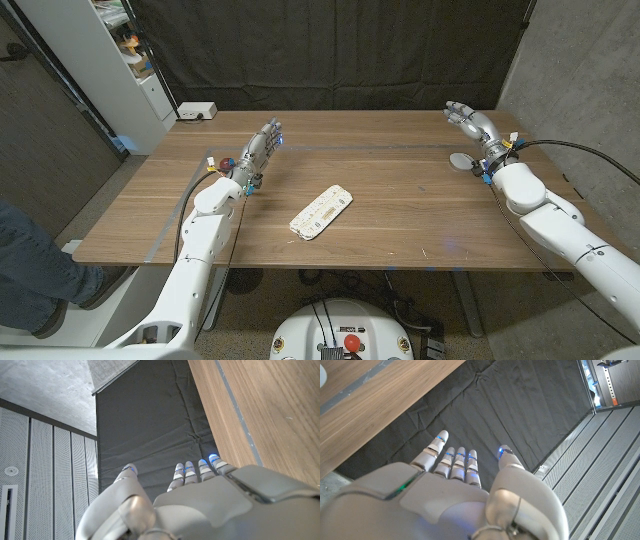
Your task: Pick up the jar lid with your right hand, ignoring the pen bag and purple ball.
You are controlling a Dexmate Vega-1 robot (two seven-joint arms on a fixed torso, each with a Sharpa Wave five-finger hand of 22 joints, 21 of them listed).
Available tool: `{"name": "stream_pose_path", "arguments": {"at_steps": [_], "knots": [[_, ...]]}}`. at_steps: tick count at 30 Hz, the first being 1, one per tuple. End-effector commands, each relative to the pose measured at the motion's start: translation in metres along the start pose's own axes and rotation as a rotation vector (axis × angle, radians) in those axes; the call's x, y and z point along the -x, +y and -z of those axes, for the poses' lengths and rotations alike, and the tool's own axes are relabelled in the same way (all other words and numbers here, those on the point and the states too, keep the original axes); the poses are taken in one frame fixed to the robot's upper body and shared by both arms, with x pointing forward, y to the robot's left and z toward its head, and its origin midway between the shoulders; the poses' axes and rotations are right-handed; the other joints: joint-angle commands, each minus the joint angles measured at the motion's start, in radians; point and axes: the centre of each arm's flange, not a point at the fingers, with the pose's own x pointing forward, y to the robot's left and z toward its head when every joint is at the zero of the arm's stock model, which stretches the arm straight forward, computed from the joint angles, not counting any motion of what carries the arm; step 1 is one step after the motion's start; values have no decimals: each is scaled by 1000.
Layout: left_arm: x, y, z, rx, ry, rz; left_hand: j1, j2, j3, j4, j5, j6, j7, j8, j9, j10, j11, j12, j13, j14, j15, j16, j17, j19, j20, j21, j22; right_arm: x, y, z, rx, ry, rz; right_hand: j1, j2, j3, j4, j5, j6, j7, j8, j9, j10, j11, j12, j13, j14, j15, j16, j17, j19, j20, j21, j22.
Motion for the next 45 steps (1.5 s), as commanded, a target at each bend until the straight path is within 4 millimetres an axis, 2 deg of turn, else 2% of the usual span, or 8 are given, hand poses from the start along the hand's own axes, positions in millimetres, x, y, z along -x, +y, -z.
{"name": "stream_pose_path", "arguments": {"at_steps": [1,9,45], "knots": [[2,1,0,-16,10,7,3,10,-1,-6,-5,5,8,3,4,5,1,1,3,-2,4,-1,3,-11,2,-1,2,3,-6,-1,62,7,5,10,2,1,-6,7,7,-1,2,0,6,-6,5,3,7,-2,10,-1,8,2,3,4],[1,1,-2,-21,12,10,3,11,-1,-7,-5,2,7,2,4,3,1,0,3,-5,3,-2,3,-15,7,-2,2,4,-8,0,101,13,5,12,2,1,-7,7,7,-2,1,0,7,-6,5,3,8,-1,10,-2,7,2,3,4],[0,8,-4,-41,11,26,5,14,-1,-14,-6,0,10,1,4,-4,3,-3,3,-14,6,-4,3,-20,7,-4,2,7,-9,-19,391,-10,19,17,1,-1,-8,7,11,-4,2,0,7,-9,4,3,6,-4,9,-4,-15,7,-5,4]]}}
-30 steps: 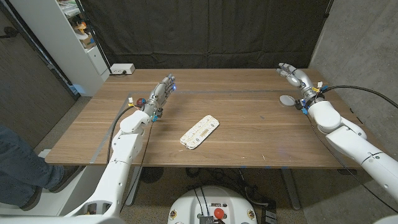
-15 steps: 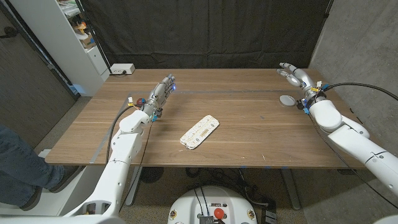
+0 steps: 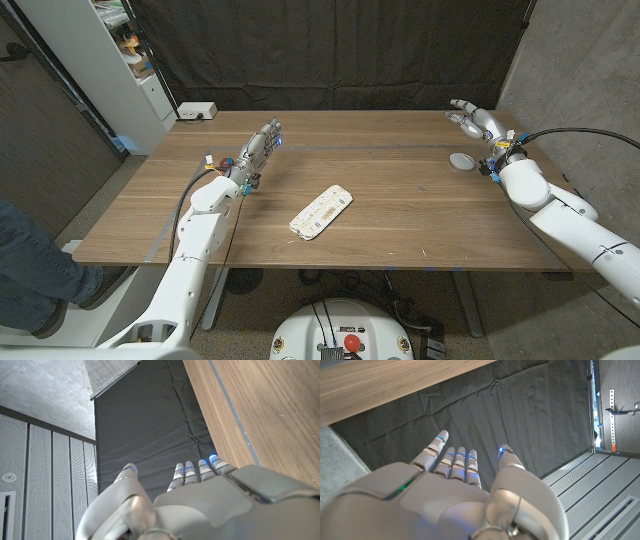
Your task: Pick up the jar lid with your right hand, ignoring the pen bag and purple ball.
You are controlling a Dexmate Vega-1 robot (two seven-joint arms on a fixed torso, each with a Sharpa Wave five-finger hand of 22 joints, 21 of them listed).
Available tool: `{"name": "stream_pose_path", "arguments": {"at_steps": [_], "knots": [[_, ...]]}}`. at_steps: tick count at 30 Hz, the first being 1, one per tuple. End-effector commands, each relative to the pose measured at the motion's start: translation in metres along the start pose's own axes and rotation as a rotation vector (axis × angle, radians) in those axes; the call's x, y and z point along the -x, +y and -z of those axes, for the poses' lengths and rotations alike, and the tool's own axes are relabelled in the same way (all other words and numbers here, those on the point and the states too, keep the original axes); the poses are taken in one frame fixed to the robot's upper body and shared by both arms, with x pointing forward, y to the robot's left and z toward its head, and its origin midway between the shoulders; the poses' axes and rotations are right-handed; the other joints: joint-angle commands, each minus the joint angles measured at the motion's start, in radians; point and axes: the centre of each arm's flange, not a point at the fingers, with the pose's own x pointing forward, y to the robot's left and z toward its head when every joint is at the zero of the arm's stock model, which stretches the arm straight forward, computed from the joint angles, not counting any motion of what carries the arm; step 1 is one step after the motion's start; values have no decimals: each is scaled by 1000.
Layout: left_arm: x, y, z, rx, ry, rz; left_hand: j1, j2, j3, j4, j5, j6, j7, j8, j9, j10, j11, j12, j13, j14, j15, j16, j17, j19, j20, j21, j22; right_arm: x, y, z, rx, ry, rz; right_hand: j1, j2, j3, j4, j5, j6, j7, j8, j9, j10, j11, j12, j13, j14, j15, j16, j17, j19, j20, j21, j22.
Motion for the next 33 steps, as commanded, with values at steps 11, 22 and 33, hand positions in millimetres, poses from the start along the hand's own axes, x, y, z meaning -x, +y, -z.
{"name": "stream_pose_path", "arguments": {"at_steps": [11,22,33], "knots": [[-1,2,-1,5,-11,14,1,10,-2,-7,-6,2,10,2,4,-5,3,-3,3,-9,-1,2,3,-5,1,0,2,1,0,-12,179,-8,-9,14,-2,2,-3,7,8,-2,2,0,3,-5,5,3,6,-4,9,0,-10,-2,-6,4],[2,4,1,3,-6,8,2,10,-2,-9,-6,3,10,2,4,-5,2,-3,3,-9,-1,2,3,-6,2,-1,2,-1,-1,-14,270,6,-39,15,-3,1,-4,7,7,-3,1,0,2,-6,4,3,5,-5,9,-1,-14,0,-6,4],[4,6,0,1,-6,0,2,10,-2,-10,-6,3,9,2,4,-5,1,-3,3,-9,-1,2,3,-6,5,-1,2,-8,-1,-11,321,28,-74,16,-4,1,-4,8,4,-4,0,0,-2,-9,2,3,5,-2,8,-2,-21,3,-7,4]]}}
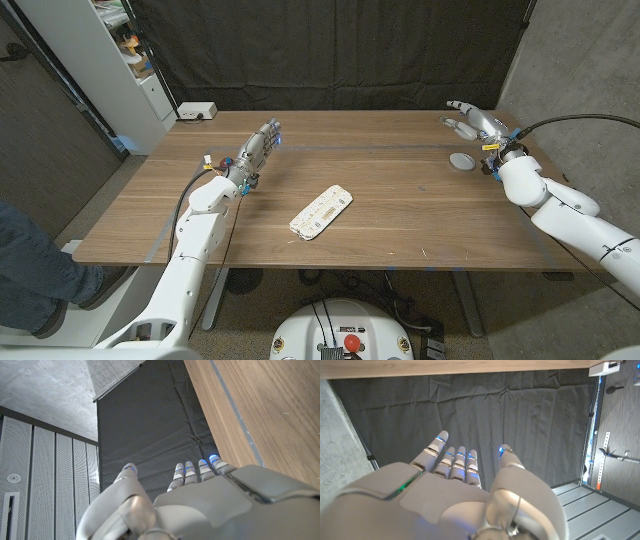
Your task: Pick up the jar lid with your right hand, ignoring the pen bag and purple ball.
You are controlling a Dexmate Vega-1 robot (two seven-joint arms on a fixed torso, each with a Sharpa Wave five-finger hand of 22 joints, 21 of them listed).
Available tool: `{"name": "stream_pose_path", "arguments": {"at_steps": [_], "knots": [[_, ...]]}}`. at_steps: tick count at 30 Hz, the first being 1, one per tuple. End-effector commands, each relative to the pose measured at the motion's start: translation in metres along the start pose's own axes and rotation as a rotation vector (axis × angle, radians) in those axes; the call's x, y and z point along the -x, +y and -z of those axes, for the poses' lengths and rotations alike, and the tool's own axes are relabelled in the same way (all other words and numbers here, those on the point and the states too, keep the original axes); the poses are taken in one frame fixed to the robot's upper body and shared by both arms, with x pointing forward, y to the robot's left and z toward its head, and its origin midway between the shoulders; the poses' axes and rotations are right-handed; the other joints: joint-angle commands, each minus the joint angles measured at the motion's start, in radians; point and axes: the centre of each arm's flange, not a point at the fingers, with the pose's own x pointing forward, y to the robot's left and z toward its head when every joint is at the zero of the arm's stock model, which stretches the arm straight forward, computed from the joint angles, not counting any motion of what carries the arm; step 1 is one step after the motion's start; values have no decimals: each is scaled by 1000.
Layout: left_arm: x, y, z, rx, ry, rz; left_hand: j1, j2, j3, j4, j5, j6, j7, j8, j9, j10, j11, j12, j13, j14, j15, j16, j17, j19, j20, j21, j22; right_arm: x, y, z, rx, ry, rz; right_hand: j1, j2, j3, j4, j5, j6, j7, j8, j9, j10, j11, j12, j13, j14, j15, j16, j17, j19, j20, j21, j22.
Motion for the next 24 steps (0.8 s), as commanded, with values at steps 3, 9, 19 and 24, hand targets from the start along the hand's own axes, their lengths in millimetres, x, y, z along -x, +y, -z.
{"name": "stream_pose_path", "arguments": {"at_steps": [3,9,19,24], "knots": [[2,2,0,0,3,-7,2,11,2,-7,1,3,9,2,4,-4,0,-3,3,-6,2,2,3,-7,8,-1,2,-7,-2,2,79,22,-44,3,5,0,-5,4,3,-4,-1,0,1,-5,2,3,4,-3,8,3,-2,2,-3,4],[0,2,2,2,4,-5,2,11,2,-8,0,2,6,1,4,-3,0,-3,3,-6,1,2,3,-7,8,-1,2,-10,-3,3,104,33,-59,4,4,0,-6,4,2,-4,-1,0,-1,-6,1,3,4,-2,8,2,-3,4,-2,4],[-4,2,5,10,7,-5,2,11,2,-9,0,3,4,1,4,-2,-3,-2,3,-7,-5,2,3,-6,14,0,2,-14,-4,6,132,54,-88,13,-2,2,-13,5,-1,-5,-2,0,-7,-5,-1,3,5,0,6,-2,-4,8,-1,4],[-6,2,5,9,9,-4,2,11,1,-10,0,4,2,2,4,-3,-6,-3,3,-7,-8,3,3,-9,15,-1,2,-15,-3,7,147,64,-102,20,-7,3,-19,6,-4,-6,-3,0,-9,-4,-1,3,4,2,4,-4,-7,11,-2,4]]}}
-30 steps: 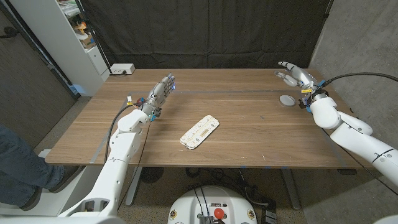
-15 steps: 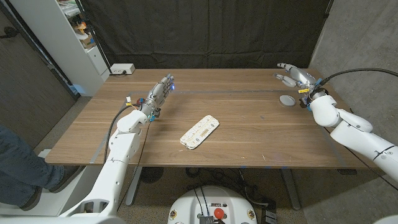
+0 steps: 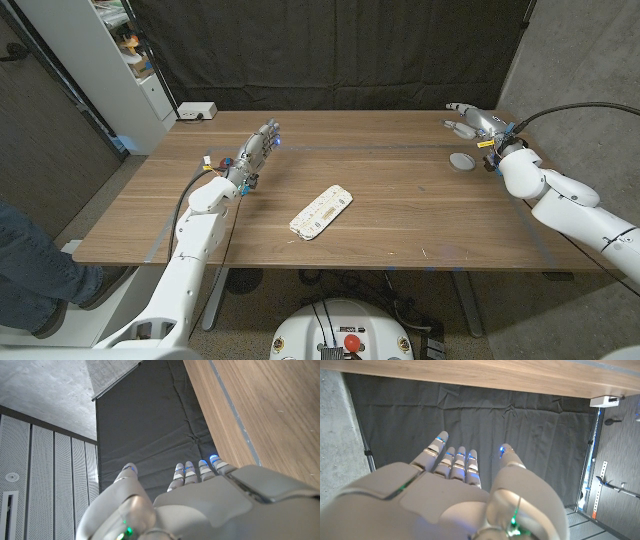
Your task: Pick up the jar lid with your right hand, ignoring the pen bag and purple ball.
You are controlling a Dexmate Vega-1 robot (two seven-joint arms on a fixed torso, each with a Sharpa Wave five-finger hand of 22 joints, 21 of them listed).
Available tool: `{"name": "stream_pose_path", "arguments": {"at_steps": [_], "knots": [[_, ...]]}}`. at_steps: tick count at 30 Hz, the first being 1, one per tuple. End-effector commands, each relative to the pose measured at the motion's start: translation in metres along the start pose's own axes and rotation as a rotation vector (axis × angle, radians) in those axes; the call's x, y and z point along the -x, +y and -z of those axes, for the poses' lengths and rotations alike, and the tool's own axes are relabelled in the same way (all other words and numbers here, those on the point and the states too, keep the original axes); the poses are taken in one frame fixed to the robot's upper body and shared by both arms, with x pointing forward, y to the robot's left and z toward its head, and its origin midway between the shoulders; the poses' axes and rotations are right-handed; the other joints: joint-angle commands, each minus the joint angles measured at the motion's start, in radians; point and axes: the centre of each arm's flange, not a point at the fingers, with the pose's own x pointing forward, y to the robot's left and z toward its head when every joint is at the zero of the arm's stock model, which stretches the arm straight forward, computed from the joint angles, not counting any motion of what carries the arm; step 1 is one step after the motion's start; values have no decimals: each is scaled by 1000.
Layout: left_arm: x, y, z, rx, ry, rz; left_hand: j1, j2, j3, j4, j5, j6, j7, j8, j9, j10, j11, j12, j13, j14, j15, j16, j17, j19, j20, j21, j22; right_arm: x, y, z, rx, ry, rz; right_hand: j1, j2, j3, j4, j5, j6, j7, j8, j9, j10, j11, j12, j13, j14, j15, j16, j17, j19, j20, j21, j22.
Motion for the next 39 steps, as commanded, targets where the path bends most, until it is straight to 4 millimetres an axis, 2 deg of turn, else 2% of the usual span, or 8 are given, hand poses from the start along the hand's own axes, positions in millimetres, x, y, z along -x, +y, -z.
{"name": "stream_pose_path", "arguments": {"at_steps": [1,5,6,9,20,26,39], "knots": [[-4,-1,1,0,2,4,2,11,2,-4,0,4,2,2,4,-4,-6,-3,3,-7,-8,3,3,-7,5,-1,2,-6,-1,2,43,21,-35,18,-5,3,-14,6,-5,-6,-4,0,-4,1,-1,3,3,3,3,0,0,4,-2,4],[-4,-1,-1,-2,1,3,2,11,2,-5,0,4,1,2,4,-4,-8,-3,3,-8,-8,2,3,-8,7,-1,2,-7,-2,1,65,27,-57,32,-19,5,-25,7,-19,-4,-8,0,-19,7,-6,4,2,8,0,-4,-4,11,-2,3],[-4,0,-1,-3,1,1,2,12,1,-6,0,4,0,2,4,-5,-9,-3,3,-8,-8,2,3,-11,25,-2,2,-7,-3,1,68,30,-59,36,-23,5,-28,8,-21,-4,-9,0,-24,9,-7,4,2,8,0,-5,-5,14,-2,3],[-4,0,-2,-5,1,0,2,12,1,-6,0,4,-2,2,4,-4,-11,-3,3,-9,-10,2,3,-11,34,-2,3,-8,-3,0,78,34,-63,43,-30,6,-32,9,-25,-1,-9,0,-30,15,-8,4,8,7,1,-6,-3,15,-1,3],[-3,-2,-1,-2,3,-1,2,12,1,-8,0,6,-7,2,4,-4,-15,-3,3,-9,-12,3,3,-12,20,-1,3,-7,-8,3,108,52,-86,54,-44,7,-36,11,-32,-1,-10,0,-37,21,-8,4,11,9,1,-7,-1,19,1,3],[-2,-4,-1,-4,4,-2,2,13,0,-9,0,6,-9,2,4,-5,-15,-3,3,-10,-14,2,3,-13,29,-2,3,-6,-10,5,124,60,-103,62,-58,7,-36,15,-41,-3,-11,0,-53,32,-11,5,18,11,3,-7,-1,22,2,4],[2,-6,-2,-9,8,-3,2,14,0,-10,0,7,-10,2,4,-6,-18,-4,3,-10,-14,3,3,-14,33,-1,4,-8,-10,6,161,64,-149,70,-74,7,-36,19,-61,-3,-15,0,-61,33,-10,5,19,16,2,-6,-2,32,2,4]]}}
